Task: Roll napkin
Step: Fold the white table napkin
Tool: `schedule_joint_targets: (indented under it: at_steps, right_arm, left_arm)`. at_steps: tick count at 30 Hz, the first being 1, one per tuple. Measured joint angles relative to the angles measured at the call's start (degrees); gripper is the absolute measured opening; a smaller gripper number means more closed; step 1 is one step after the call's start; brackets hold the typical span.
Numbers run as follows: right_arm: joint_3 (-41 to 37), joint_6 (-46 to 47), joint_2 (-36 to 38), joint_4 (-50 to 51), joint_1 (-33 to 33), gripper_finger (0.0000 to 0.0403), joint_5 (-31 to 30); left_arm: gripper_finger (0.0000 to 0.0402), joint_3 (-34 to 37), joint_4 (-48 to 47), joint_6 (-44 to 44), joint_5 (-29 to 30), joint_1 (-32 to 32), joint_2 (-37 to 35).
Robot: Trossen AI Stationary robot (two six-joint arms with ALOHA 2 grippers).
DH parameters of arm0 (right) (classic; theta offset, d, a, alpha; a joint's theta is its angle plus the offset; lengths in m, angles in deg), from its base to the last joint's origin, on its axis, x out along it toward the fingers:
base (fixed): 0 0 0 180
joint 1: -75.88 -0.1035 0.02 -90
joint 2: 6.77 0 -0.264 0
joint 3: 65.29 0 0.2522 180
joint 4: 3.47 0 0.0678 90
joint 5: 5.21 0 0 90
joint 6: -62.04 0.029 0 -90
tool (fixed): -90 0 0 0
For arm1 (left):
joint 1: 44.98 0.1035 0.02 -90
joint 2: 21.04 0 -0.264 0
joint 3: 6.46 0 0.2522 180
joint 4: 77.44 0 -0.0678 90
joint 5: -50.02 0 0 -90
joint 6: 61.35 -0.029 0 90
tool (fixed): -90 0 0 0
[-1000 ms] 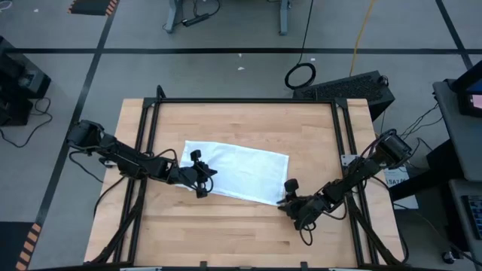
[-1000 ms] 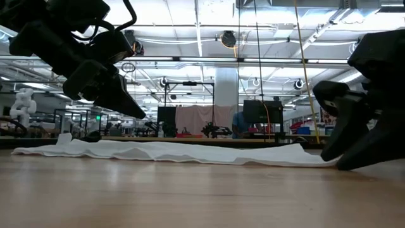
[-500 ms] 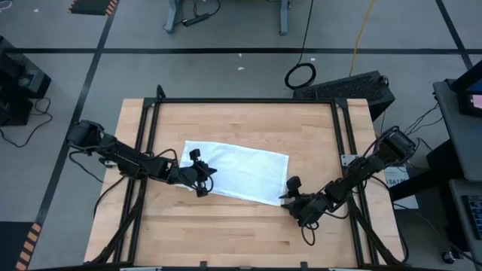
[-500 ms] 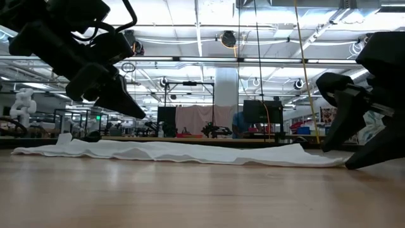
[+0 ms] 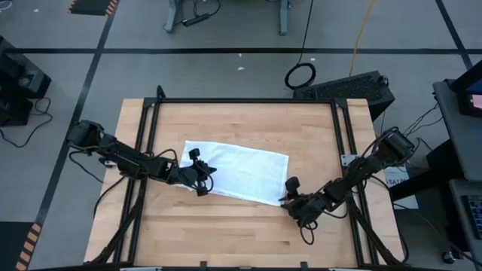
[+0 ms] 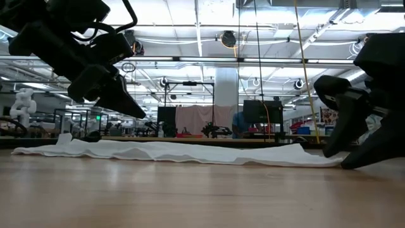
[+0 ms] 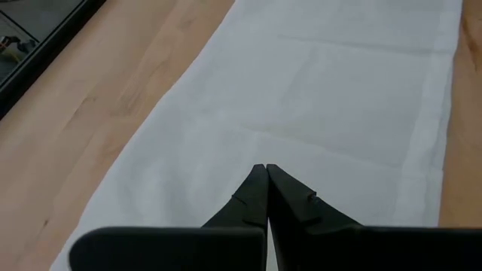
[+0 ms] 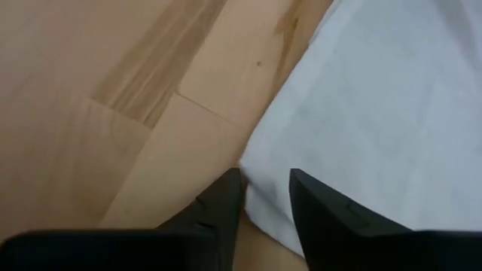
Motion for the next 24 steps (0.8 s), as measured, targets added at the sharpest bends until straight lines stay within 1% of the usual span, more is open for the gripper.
schedule_joint_targets:
  at_steps: [6, 8, 9, 13, 17, 19, 24]
  right_arm:
    - [0.00, 0.57, -0.16, -0.89, 0.17, 0.0040, 1.13]
    - [0.00, 2.05, -0.20, -0.87, 0.17, 0.0014, 1.20]
    - [0.00, 2.90, -0.20, -0.87, 0.18, 0.0008, 1.11]
    - [-0.05, 6.06, 0.53, -0.56, 0.23, 0.0009, 0.90]
    - [-0.29, 8.04, 2.85, 1.02, 0.30, 0.0003, 0.68]
    - [-0.24, 9.85, 4.49, 1.78, 0.30, 0.0003, 0.57]
    - [-0.20, 14.66, 9.17, 7.22, 0.30, 0.0001, 0.49]
  left_arm:
    - [0.0005, 0.00, 0.02, 0.03, 0.00, 0.00, 0.00]
    - [0.0005, 0.00, 0.02, 0.13, 0.00, 0.00, 0.00]
    - [0.0005, 0.00, 0.02, 0.50, 0.00, 0.00, 0.00]
    - [0.0005, 0.00, -0.03, 2.84, -0.11, -0.46, 0.00]
    - [0.0005, 0.00, -0.84, 5.78, -0.36, -2.82, -0.02]
    - [0.0005, 0.00, -3.01, 8.24, -0.35, -4.70, -0.02]
    - [0.0005, 0.00, -11.68, 15.91, 0.26, -10.87, -0.02]
